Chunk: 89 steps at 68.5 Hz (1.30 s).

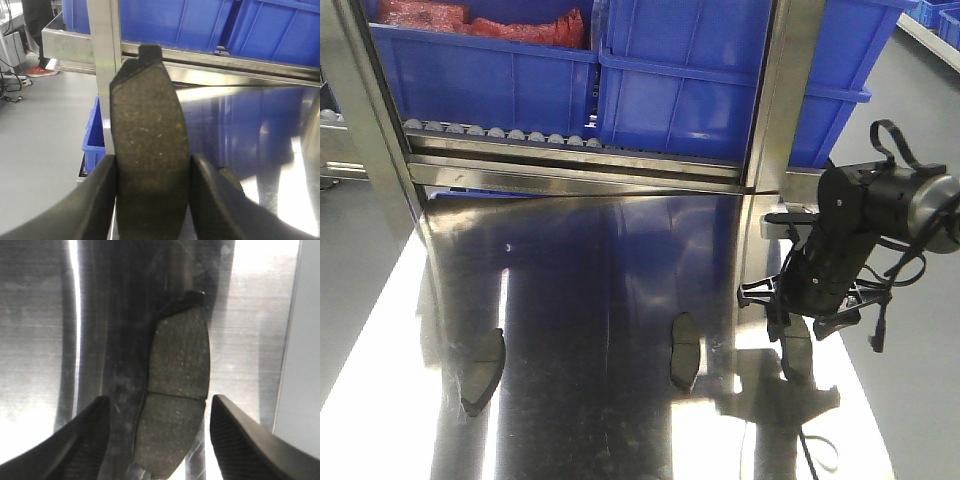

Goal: Move and align brake pads A on conveyor
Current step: 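Lower the right gripper onto the farthest brake pad and close, then lift the brake pad upright with the right gripper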

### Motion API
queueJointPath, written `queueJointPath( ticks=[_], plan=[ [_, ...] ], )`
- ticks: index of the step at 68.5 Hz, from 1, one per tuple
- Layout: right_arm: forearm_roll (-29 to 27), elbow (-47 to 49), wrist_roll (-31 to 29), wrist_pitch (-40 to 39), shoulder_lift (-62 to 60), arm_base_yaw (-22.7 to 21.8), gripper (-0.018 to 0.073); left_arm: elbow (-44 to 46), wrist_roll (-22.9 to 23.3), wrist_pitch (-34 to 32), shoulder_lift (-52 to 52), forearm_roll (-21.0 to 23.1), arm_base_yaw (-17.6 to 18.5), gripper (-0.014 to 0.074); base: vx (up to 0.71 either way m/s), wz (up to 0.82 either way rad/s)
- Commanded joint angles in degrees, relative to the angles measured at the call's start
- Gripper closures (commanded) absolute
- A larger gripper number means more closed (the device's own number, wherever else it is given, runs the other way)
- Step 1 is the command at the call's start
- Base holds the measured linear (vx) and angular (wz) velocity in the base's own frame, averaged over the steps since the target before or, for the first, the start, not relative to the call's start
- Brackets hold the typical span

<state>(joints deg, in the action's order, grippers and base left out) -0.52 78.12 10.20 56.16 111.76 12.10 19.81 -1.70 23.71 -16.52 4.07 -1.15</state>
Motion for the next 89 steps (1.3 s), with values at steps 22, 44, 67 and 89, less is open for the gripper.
queueJointPath(
  ticks=[22, 44, 67, 89],
  plan=[
    [0.89, 3.85, 0.19, 2.45, 1.16, -0.08, 0.0127, 1.58, 0.17, -5.95, -0.29, 0.58, 0.12, 0.0603, 0.00, 0.00],
    [0.95, 3.85, 0.64, 0.96, 1.29, -0.08, 0.0127, 1.58, 0.17, -5.95, -0.29, 0.58, 0.12, 0.0603, 0.00, 0.00],
    [0.95, 3.85, 0.62, 0.10, 1.29, -0.08, 0.0284, 1.58, 0.17, -5.95, -0.29, 0.58, 0.12, 0.0603, 0.00, 0.00],
    [2.58, 3.76, 0.62, 1.39, 0.92, -0.08, 0.0577, 1.58, 0.17, -5.95, -0.29, 0.58, 0.12, 0.0603, 0.00, 0.00]
  ],
)
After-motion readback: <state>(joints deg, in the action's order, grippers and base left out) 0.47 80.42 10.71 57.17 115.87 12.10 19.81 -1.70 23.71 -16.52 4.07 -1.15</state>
